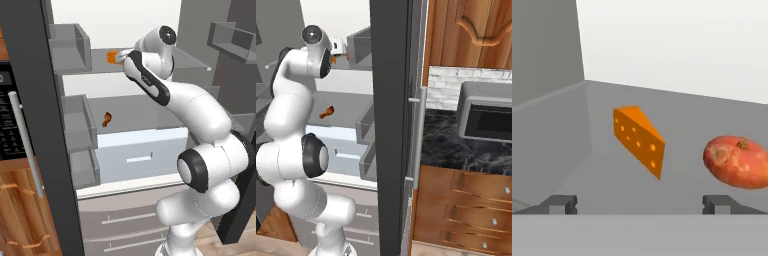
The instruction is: Take the cheese, chicken drumstick, and squash from the fridge and place them on the plate on the dining counter to create an appetizer plate.
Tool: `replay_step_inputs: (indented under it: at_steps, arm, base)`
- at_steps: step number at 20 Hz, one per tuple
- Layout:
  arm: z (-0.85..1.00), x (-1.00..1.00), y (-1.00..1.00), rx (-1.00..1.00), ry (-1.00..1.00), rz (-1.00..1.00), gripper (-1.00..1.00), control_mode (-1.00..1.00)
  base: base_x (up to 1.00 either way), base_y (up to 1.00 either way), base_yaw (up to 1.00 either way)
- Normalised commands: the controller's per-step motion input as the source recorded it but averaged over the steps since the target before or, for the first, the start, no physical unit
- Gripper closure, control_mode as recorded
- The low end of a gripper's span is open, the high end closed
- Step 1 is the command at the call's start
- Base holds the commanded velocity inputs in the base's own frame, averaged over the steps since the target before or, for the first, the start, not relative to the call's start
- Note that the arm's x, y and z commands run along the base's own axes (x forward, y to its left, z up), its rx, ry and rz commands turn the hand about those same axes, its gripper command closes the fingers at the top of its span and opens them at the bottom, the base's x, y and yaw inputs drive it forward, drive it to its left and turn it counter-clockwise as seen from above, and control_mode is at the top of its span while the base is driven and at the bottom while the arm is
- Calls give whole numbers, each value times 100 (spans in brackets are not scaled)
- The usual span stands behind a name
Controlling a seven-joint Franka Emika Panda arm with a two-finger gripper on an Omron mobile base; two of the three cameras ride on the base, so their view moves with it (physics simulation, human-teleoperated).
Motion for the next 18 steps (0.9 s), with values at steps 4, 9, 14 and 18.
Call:
replay_step_inputs:
  at_steps: [4,9,14,18]
  arm:
    - [0,61,31,0,10,0,-100,-100]
    - [0,47,20,0,2,0,-100,-100]
    - [-7,46,10,0,1,0,-100,-100]
    - [-24,23,8,0,2,0,-100,-100]
  base:
    - [0,0,0]
    - [0,0,0]
    - [0,0,0]
    - [0,0,0]
